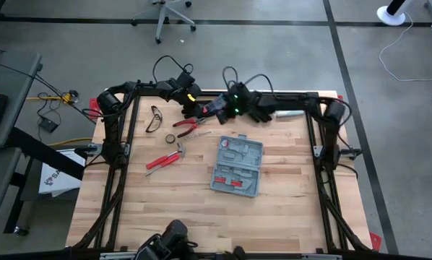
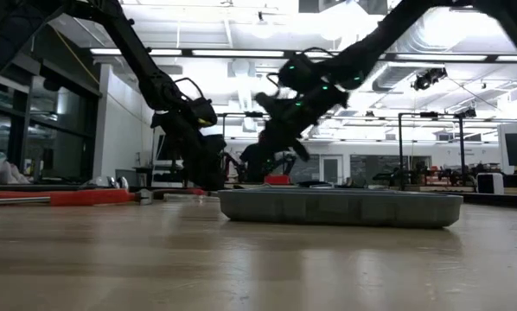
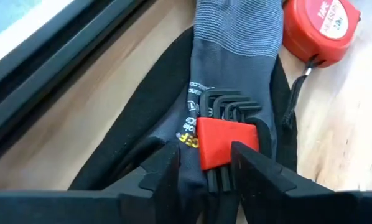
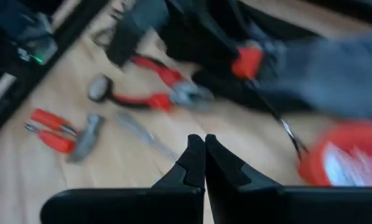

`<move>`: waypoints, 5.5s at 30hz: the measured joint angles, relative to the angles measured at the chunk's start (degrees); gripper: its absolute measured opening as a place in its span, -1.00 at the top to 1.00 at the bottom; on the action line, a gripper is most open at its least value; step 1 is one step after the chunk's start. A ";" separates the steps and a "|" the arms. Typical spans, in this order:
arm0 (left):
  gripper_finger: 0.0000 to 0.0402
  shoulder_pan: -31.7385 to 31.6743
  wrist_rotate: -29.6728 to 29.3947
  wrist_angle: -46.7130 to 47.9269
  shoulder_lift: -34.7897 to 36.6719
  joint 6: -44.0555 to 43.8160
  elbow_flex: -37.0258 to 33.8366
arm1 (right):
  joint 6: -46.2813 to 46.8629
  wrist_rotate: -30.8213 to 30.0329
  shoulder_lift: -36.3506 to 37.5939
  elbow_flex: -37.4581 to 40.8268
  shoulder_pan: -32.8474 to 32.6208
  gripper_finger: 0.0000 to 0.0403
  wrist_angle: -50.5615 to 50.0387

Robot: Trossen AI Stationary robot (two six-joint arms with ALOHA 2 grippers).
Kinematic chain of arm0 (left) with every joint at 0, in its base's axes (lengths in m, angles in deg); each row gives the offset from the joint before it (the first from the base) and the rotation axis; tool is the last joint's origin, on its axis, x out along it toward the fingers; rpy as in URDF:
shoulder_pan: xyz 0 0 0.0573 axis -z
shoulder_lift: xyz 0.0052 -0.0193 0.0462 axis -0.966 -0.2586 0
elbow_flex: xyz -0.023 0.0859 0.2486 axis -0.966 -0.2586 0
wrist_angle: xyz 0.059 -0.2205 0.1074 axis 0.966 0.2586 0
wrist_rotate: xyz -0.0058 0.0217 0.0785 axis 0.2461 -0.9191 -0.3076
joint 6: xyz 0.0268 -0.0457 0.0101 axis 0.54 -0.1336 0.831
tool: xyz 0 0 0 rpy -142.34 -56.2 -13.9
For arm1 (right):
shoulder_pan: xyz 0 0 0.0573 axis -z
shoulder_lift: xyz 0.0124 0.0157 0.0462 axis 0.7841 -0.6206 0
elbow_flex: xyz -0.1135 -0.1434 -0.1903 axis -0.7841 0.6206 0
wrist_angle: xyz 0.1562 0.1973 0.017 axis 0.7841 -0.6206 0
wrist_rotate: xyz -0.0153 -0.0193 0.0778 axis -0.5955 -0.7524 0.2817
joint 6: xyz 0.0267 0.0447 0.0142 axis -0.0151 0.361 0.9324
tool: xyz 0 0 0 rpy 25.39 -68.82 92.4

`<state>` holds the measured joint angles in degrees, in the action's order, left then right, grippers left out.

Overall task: Prefit tool cases
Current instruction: Put the orange allen wrench set into the gray tool box

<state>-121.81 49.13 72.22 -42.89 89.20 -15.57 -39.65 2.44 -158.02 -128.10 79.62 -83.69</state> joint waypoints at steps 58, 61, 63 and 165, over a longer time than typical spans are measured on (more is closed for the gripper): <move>0.27 0.74 1.58 10.65 1.90 2.43 5.44 | -4.94 -1.99 7.82 12.10 2.84 1.00 -20.18; 0.27 0.72 1.28 9.75 1.90 3.84 5.44 | -2.75 -3.84 13.63 16.15 2.06 1.00 -17.65; 0.27 0.64 0.29 8.54 1.90 4.92 5.44 | -1.09 -4.04 16.71 17.33 1.79 1.00 -14.99; 0.27 -1.95 28.19 24.58 2.08 -0.28 3.85 | -24.88 5.00 -22.07 -37.36 -2.00 1.00 -42.29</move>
<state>-123.77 77.31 96.80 -40.81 88.92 -11.72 -64.52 7.44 -180.09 -165.46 77.61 -125.97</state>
